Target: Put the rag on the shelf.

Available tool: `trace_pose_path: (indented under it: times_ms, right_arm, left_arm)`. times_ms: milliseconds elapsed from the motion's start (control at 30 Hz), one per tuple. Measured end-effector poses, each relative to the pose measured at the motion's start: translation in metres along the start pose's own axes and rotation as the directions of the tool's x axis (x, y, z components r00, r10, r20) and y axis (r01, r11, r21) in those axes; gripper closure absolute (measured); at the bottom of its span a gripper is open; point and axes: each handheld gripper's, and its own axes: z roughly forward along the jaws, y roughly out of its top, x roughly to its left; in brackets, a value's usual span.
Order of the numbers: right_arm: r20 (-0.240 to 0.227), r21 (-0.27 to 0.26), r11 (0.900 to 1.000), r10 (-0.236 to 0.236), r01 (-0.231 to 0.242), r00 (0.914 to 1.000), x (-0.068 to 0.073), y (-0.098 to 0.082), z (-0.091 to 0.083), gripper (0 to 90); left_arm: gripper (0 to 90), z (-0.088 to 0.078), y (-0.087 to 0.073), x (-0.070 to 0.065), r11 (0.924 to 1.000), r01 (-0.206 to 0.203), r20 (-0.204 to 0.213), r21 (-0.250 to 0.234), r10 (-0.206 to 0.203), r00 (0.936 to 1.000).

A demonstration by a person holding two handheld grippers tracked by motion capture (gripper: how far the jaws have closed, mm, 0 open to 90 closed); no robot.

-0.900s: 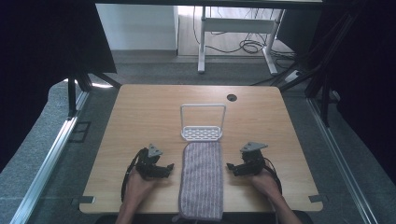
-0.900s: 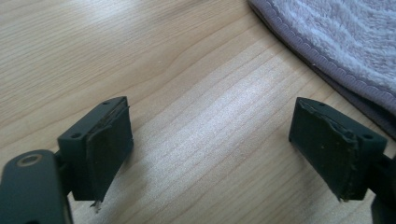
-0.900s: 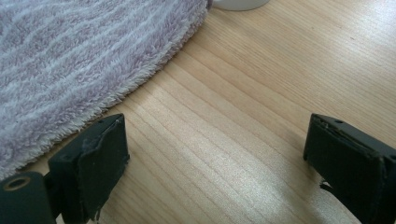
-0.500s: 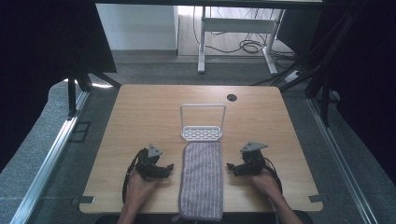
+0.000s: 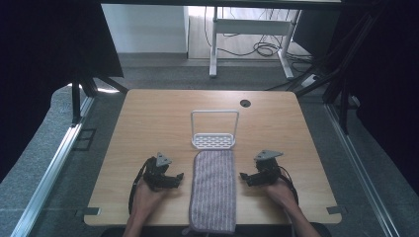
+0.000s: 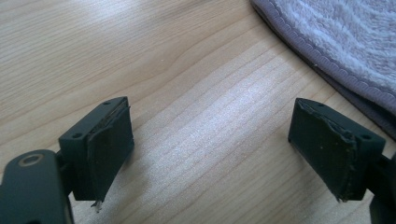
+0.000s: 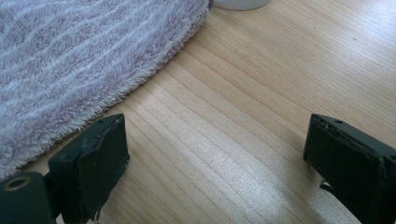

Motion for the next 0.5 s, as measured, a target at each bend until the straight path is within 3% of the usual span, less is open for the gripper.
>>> trace_pose_path:
  times_ms: [333,500]
  right_arm:
    - [0.0,0.024,1.0,0.006,-0.006,1.0,-0.0032,0.0037,-0.0025,13.7]
    - [-0.019,0.035,0.999,0.033,-0.032,0.9993,-0.0065,0.0069,-0.0054,15.1]
  left_arm:
    - [14.4,-0.0006,-0.0003,0.0006,0.9999,0.013,0.0,-0.006,-0.013,0.9999]
    - [16.7,-0.0007,0.0051,0.0013,1.0,0.008,0.013,-0.002,-0.008,0.9999]
